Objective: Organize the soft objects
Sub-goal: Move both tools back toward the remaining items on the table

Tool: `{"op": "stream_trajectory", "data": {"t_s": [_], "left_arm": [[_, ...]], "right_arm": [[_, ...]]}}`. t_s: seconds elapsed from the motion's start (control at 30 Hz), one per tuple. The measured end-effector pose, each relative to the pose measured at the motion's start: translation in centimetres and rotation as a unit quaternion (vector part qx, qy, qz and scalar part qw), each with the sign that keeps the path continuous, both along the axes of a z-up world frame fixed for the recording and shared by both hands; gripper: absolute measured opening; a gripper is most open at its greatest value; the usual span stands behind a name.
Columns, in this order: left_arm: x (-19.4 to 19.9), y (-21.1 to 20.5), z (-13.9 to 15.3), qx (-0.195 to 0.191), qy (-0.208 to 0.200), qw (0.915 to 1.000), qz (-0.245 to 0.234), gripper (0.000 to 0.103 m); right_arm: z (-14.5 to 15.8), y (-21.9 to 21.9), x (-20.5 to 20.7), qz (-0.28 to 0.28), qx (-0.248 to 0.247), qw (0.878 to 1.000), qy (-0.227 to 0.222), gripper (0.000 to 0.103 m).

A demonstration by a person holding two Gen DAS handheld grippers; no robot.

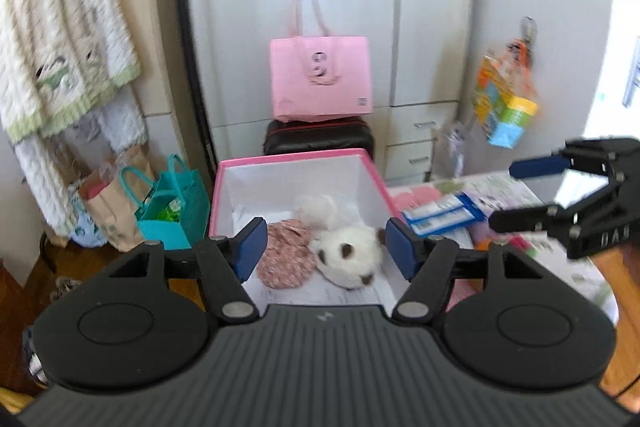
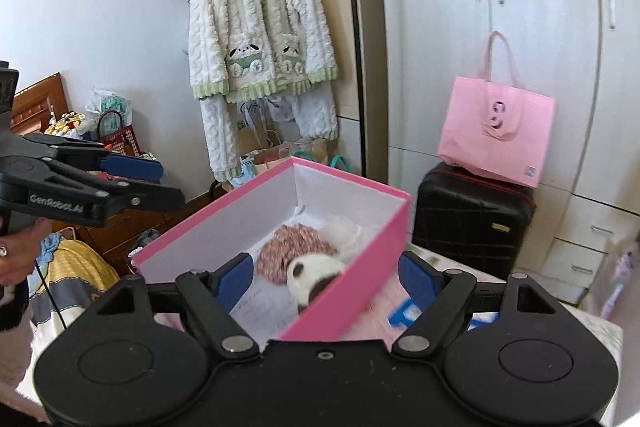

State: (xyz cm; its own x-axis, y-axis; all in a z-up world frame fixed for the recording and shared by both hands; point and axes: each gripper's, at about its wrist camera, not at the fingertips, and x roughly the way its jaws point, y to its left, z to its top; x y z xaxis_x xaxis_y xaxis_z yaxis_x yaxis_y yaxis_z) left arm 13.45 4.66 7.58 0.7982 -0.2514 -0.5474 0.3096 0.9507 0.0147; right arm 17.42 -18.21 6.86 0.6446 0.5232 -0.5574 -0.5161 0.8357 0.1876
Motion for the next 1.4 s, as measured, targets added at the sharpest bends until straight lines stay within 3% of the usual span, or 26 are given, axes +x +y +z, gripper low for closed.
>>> {"op": "stream_trajectory", "data": {"t_s": [0.27,0.47,0.67,0.83,1.0,1.1,1.2,1.4], "left_arm": [[-4.8,-3.2,1.0,0.002,0.018,0.9951,-0.098,0.066],[-6.8,-6.5,0.5,0.005,0.025,0.9841,-0.176,0.066],[-7.4,-10.1,-0.9,0.022,0.036,0.9759,-0.214,0.066],[-6.7,-12.6,-2.8,0.035,0.053,0.9731,-0.221,0.066],[-4.9,-14.8,-5.3,0.02,0.076,0.9734,-0.215,0.066],[-3.9,-16.0,-6.7,0.005,0.064,0.9763,-0.207,0.066],[-3.3,-17.3,-8.1,0.016,0.03,0.9797,-0.197,0.066],[-0.5,-18.9,-10.5,-0.008,0.05,0.9826,-0.179,0.066]], "right_arm": [[1.1,-4.6,-6.0,-0.027,-0.021,0.999,-0.006,0.084],[-0.2,-8.5,-9.8,-0.064,-0.02,0.998,-0.014,0.084],[-2.2,-11.1,-11.7,-0.09,-0.03,0.995,-0.017,0.084],[-4.4,-12.1,-12.0,-0.087,-0.035,0.996,-0.011,0.084],[-8.0,-12.9,-11.4,-0.087,-0.032,0.996,-0.016,0.084],[-10.2,-13.1,-10.8,-0.088,-0.033,0.995,-0.03,0.084],[-11.9,-12.9,-9.8,-0.089,-0.035,0.995,-0.04,0.084],[-15.0,-11.8,-7.2,-0.072,-0.07,0.994,-0.037,0.082]]}}
